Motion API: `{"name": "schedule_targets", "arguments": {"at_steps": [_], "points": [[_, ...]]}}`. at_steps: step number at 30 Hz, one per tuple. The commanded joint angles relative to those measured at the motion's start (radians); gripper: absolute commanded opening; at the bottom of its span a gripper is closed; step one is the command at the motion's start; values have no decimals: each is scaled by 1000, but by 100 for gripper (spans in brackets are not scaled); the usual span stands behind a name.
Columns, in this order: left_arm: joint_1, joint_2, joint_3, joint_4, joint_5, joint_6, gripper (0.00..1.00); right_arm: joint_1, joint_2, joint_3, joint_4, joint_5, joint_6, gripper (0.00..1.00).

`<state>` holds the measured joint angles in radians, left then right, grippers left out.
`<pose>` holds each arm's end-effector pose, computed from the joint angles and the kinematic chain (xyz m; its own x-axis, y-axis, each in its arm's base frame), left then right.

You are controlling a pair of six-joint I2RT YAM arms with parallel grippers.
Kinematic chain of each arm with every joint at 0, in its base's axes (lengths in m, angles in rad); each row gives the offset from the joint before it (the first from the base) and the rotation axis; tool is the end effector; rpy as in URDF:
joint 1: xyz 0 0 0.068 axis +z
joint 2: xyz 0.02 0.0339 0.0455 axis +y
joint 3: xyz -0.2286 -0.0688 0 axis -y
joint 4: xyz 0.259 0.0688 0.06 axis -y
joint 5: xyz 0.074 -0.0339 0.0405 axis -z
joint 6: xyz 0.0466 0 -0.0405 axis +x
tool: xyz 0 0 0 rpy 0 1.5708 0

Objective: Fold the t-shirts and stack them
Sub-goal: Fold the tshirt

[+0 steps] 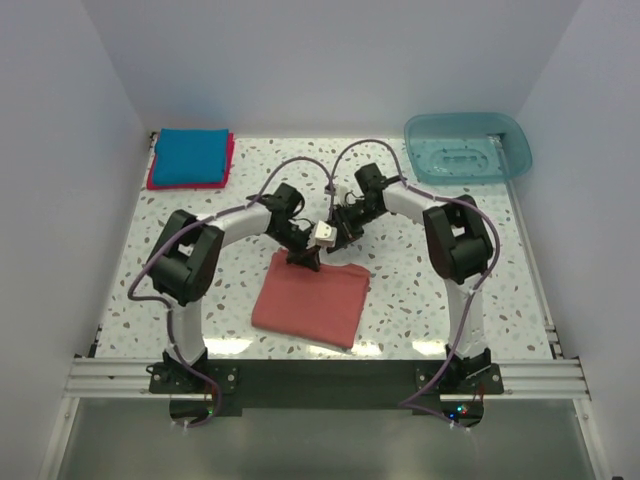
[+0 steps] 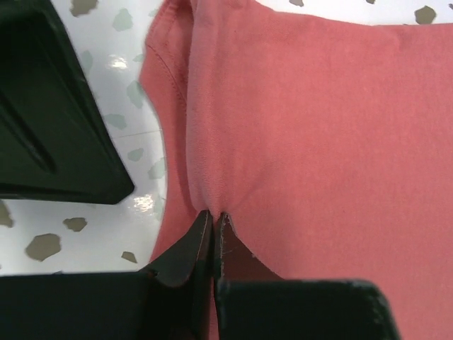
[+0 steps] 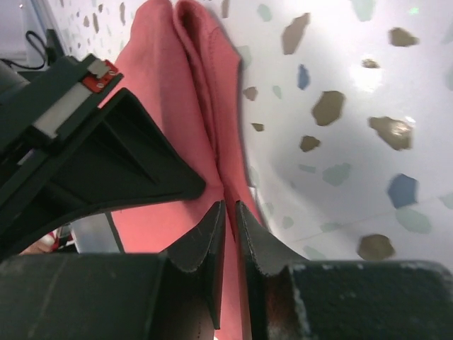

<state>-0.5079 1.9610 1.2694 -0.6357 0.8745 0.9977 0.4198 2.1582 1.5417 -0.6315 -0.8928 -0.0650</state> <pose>0.3057 -0.2111 0.1051 -0.0619 0.6512 -0.7564 0.9693 -0.1415 -0.2012 0.3737 0.2065 0.1051 -0.8329 -0.4164 -0.3645 -0.5365 0.4460 0.7164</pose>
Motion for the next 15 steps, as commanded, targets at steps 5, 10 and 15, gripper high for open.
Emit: {"name": "schedule_targets", "arguments": {"at_steps": [5, 10, 15], "points": [[-44, -260, -191, 231, -69, 12, 0, 45, 38, 41, 0, -101, -12, 13], [-75, -323, -272, 318, -140, 27, 0, 74, 84, 69, -17, -170, -13, 13], [-81, -343, -283, 347, -169, 18, 0, 99, 146, 78, -66, -207, -41, 13]]}}
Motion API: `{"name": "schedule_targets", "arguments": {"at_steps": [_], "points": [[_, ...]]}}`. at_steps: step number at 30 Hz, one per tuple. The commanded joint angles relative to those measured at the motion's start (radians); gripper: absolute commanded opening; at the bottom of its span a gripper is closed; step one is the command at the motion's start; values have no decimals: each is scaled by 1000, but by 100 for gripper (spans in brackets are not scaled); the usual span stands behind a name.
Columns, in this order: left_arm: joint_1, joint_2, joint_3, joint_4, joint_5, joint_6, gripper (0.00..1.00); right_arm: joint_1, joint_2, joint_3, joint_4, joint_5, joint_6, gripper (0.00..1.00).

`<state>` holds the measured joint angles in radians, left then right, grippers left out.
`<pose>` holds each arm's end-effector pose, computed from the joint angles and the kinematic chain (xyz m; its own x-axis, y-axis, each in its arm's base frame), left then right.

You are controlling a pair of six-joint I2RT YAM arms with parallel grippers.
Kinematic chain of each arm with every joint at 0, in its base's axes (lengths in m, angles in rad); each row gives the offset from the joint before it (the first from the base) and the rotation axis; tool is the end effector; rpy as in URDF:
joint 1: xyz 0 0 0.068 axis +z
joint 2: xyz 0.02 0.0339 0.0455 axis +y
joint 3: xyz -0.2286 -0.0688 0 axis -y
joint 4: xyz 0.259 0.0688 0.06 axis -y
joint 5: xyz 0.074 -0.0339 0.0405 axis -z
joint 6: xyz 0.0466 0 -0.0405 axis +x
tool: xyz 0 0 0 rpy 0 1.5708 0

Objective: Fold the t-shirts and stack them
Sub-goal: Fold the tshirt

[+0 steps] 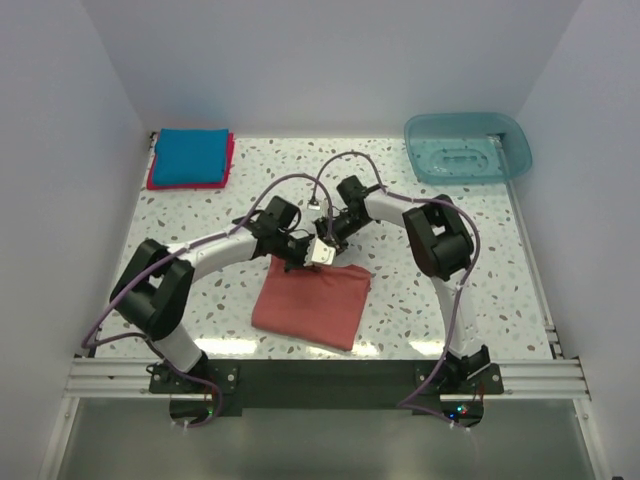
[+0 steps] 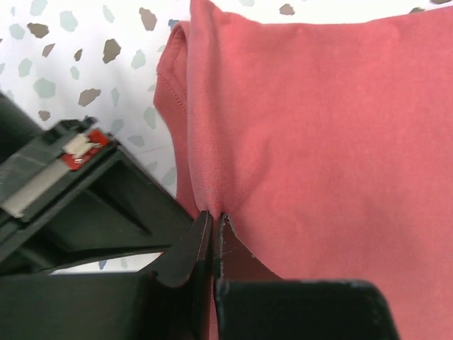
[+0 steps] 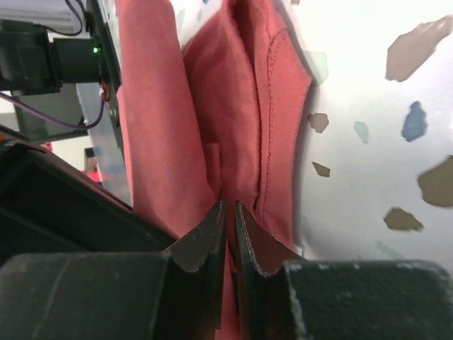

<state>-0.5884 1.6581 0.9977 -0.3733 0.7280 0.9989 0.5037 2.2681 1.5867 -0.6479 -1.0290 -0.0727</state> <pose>0.2631 -0.2128 0.1363 0.1997 0.6214 -0.7576 0.9785 -0.1672 0.1208 0.3566 0.2421 0.0770 -0.8170 -0.4930 -0.2989 -0.4890 0.3178 0.8124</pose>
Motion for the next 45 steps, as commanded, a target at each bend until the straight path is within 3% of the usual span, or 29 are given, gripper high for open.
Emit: {"name": "schedule_targets", "arguments": {"at_steps": [1, 10, 32, 34, 35, 38, 45], "points": [[-2, -53, -22, 88, -24, 23, 0, 13, 56, 35, -65, -71, -56, 13], [-5, -121, -67, 185, -42, 75, 0, 13, 198, 110, -193, -71, -162, 12], [-7, -100, -80, 329, 17, 104, 0, 13, 206, 128, -220, -82, -180, 13], [-7, -89, -79, 318, -5, 115, 8, 13, 202, 151, -243, -57, -203, 15], [-7, -86, -77, 301, -16, 119, 26, 12, 200, 165, -281, -48, -219, 17], [4, -109, -71, 263, -47, 116, 44, 12, 189, 215, -346, 7, -259, 20], [87, -190, 25, 27, 62, 61, 49, 12, 185, 370, -481, 131, -331, 24]]}}
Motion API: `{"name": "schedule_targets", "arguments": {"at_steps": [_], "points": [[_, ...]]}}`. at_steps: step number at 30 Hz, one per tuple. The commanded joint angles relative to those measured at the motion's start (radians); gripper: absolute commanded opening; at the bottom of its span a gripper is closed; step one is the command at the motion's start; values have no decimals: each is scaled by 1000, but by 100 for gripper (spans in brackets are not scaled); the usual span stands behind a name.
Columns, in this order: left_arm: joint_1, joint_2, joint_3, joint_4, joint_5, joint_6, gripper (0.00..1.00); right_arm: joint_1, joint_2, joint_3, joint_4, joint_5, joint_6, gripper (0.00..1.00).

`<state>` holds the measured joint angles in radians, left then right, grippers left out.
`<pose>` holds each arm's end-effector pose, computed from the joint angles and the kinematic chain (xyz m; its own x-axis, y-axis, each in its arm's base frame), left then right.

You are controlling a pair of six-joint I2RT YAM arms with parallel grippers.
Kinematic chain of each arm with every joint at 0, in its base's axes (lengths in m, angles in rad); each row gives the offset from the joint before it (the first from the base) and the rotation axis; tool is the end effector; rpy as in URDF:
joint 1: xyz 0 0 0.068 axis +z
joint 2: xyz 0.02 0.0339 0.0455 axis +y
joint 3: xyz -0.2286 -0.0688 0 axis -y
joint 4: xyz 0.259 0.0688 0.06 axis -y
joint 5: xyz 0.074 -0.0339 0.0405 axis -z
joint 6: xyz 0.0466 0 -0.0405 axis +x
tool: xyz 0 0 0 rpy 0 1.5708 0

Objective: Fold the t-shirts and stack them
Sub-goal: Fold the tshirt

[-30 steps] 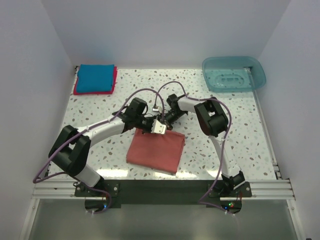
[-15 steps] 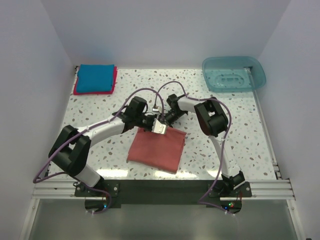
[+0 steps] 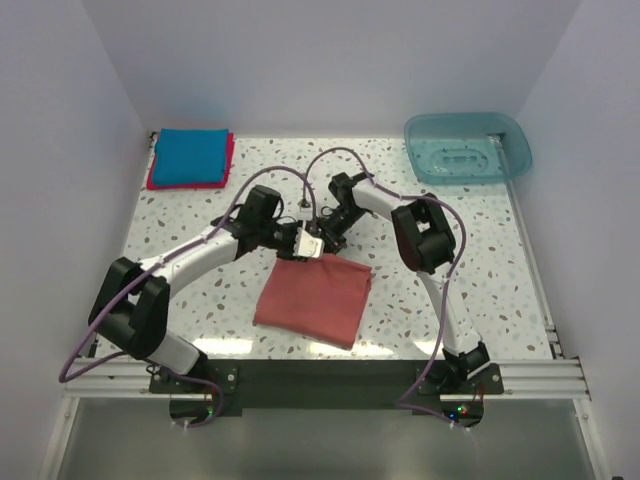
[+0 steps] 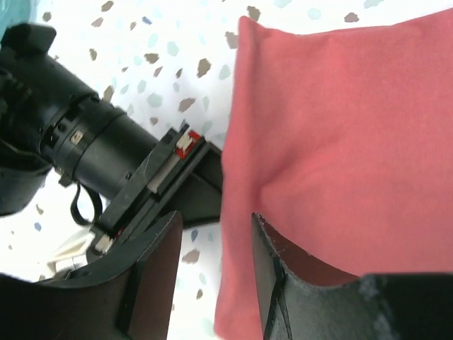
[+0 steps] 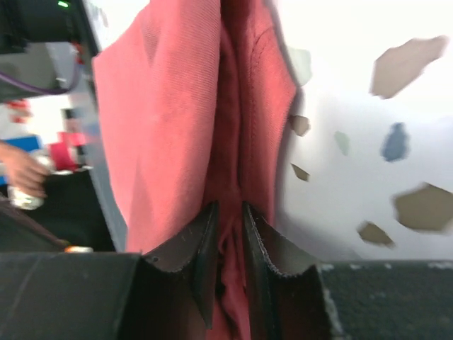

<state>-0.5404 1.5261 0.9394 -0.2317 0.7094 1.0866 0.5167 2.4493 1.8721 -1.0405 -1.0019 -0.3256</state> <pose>0.2703 -0.1976 0.1686 0.3919 0.5480 -0.7390 0.9135 -0.1362 0.3835 0.3641 0.2520 0.0694 -0.7487 -0.6236 -0.2248 -0.4974 0.3044 0.8124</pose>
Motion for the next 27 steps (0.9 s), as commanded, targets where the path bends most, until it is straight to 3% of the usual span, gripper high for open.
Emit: {"name": "schedule_targets", "arguments": {"at_steps": [1, 5, 7, 10, 14, 17, 20, 27], "points": [[69, -60, 104, -154, 96, -30, 48, -1, 7, 135, -110, 126, -102, 24], [148, -37, 214, -438, 166, 27, 45, -6, 7, 266, -249, 213, -157, 25], [196, -11, 268, -503, 173, 18, 45, -7, -7, 329, -294, 265, -190, 27], [278, 64, 338, -592, 194, -24, 46, -40, -47, 354, -349, 298, -196, 38], [336, 247, 491, -800, 220, 1, 48, -133, -120, 294, -400, 292, -217, 56], [352, 399, 625, -886, 249, -20, 51, -173, -192, 176, -391, 302, -245, 57], [353, 515, 725, -914, 271, -49, 55, -176, -243, 70, -377, 299, -273, 57], [315, 595, 725, -799, 214, -110, 55, -176, -270, -51, -314, 269, -244, 57]]}}
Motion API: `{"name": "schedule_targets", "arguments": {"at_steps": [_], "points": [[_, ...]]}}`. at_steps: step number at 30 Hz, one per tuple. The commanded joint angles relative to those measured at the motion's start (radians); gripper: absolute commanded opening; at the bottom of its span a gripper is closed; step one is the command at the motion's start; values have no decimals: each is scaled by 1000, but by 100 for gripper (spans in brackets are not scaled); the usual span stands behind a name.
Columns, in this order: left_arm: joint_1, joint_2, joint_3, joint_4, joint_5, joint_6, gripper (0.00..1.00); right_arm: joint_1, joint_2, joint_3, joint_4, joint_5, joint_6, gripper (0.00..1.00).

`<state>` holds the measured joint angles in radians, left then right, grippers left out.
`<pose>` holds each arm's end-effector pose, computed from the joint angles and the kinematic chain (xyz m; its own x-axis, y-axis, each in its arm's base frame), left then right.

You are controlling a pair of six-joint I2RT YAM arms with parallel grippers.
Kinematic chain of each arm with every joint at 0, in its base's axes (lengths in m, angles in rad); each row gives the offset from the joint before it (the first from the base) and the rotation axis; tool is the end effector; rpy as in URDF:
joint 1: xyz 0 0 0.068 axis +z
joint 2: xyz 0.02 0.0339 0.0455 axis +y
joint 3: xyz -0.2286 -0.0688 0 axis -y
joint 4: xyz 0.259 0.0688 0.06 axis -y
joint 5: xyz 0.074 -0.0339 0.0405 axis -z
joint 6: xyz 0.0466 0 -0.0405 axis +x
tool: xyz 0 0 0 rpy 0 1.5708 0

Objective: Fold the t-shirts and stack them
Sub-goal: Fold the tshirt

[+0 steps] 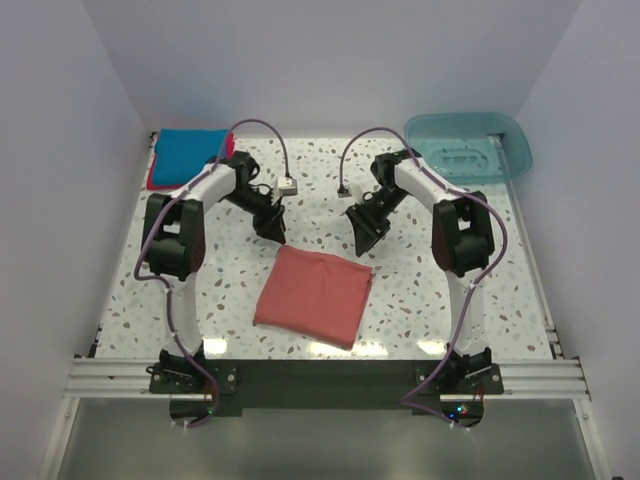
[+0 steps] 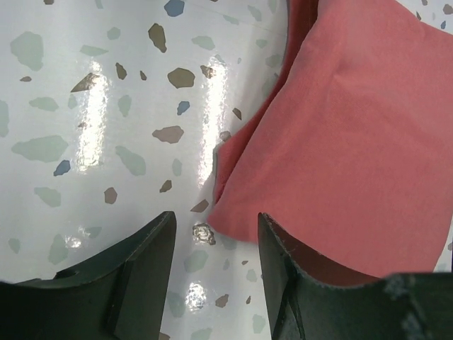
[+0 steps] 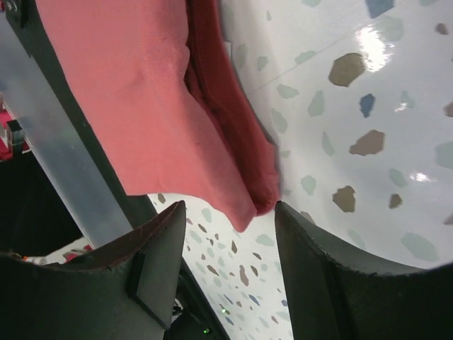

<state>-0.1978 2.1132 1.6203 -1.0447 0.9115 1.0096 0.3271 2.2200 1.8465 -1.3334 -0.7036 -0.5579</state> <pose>0.3830 -0.1143 0.1371 -0.3978 0.6087 -0.6865 0.9074 0.1506 -0.3923 0.3751 0.1591 0.1484 -0.7103 -0.6673 -0.2242 -0.6340 0.4680 0.6156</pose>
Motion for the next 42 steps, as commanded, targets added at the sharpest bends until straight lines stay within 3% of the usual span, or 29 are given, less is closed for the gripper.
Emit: {"name": "schedule_targets", "arguments": {"at_steps": [1, 12, 15, 22, 25, 32, 38, 42], "points": [[-34, 16, 44, 14, 4, -28, 54, 13, -39, -29, -21, -34, -10, 57], [-80, 36, -77, 81, -88, -20, 43, 52, -60, -150, 42, -16, 10, 57], [-81, 41, -86, 101, -106, -29, 37, 59, -62, -170, 48, -5, 3, 52], [-81, 47, -103, 130, -129, -52, 14, 61, -89, -158, 25, 10, 0, 9], [-81, 54, -105, 152, -152, -86, 2, 61, -94, -121, -15, 30, -7, 0], [-81, 56, -123, 201, -215, -146, 0, 59, -112, -72, -125, 125, -17, 0], [-80, 59, -128, 239, -249, -184, 0, 38, -71, -199, 28, 314, 21, 0], [-80, 68, -134, 264, -276, -213, 0, 27, -33, -173, 123, 403, 68, 0]]}}
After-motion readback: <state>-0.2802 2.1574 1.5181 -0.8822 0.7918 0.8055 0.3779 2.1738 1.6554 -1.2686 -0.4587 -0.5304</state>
